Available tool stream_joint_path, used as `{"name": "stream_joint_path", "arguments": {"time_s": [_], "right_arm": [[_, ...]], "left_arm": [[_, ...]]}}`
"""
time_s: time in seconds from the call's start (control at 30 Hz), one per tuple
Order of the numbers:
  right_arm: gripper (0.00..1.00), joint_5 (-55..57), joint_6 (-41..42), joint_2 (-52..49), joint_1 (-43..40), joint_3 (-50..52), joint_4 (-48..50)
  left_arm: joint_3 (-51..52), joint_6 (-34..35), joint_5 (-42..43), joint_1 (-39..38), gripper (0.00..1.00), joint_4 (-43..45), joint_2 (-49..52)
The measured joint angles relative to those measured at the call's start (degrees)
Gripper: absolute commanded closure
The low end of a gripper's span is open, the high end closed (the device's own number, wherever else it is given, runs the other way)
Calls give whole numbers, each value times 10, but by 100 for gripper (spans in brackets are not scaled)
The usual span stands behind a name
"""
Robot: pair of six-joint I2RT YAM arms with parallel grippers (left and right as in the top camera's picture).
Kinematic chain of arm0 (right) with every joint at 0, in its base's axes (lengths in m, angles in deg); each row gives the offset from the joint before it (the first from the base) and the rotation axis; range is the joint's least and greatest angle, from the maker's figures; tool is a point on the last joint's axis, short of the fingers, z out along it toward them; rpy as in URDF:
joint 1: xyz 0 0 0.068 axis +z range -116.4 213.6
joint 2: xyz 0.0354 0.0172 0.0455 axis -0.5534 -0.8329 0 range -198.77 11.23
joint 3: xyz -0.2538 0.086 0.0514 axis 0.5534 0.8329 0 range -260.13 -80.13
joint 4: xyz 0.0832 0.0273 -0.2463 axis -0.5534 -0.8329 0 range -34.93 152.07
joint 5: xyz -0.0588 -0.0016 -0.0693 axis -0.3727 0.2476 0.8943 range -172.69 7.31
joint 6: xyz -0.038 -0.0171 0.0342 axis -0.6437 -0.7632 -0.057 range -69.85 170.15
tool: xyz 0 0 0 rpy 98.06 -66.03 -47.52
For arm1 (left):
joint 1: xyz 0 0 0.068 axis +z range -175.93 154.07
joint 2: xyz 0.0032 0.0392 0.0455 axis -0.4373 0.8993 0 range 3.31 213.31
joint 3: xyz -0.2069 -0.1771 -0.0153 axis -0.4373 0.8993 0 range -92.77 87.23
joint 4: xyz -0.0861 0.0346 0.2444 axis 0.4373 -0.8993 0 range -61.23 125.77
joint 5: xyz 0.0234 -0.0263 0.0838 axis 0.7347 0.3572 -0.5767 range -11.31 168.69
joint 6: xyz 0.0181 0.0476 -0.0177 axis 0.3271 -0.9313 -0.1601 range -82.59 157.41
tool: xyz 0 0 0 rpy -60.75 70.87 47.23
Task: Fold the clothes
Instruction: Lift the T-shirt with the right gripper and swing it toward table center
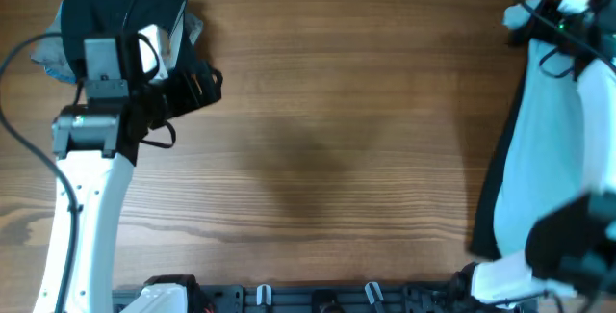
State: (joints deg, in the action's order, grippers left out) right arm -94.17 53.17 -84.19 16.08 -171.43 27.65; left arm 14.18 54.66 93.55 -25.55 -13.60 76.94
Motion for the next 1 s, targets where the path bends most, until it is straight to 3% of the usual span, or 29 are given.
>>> {"name": "stream_joint_path", "arguments": {"time_s": [0.17, 0.23, 0.4, 0.53, 0.67, 0.83, 0.9, 1.0], "right_arm": [[96, -57, 7, 108, 121, -36, -13], [96, -87, 17, 128, 237, -41, -31], [96, -106, 33, 69, 507, -41, -73], [96, -80, 55, -14, 631, -32, -74], [96, -63, 63, -15, 610, -28, -73], [96, 9, 63, 37, 506, -28, -97], [96, 75, 57, 131, 338, -37, -106], [96, 56, 50, 185, 175, -56, -133]], "left_arm": [[-82, 0, -22, 0, 0, 3, -54], [-102, 0, -38, 0, 0, 3, -88], [-109, 0, -97, 0, 0, -10, -162], [-109, -6, -117, 0, 0, -26, -176], [-109, -6, -121, 0, 0, -37, -175], [-109, -6, -120, 0, 0, -38, -170], [-109, -6, -120, 0, 0, -38, -160], [-109, -6, -116, 0, 0, -38, -150]]}}
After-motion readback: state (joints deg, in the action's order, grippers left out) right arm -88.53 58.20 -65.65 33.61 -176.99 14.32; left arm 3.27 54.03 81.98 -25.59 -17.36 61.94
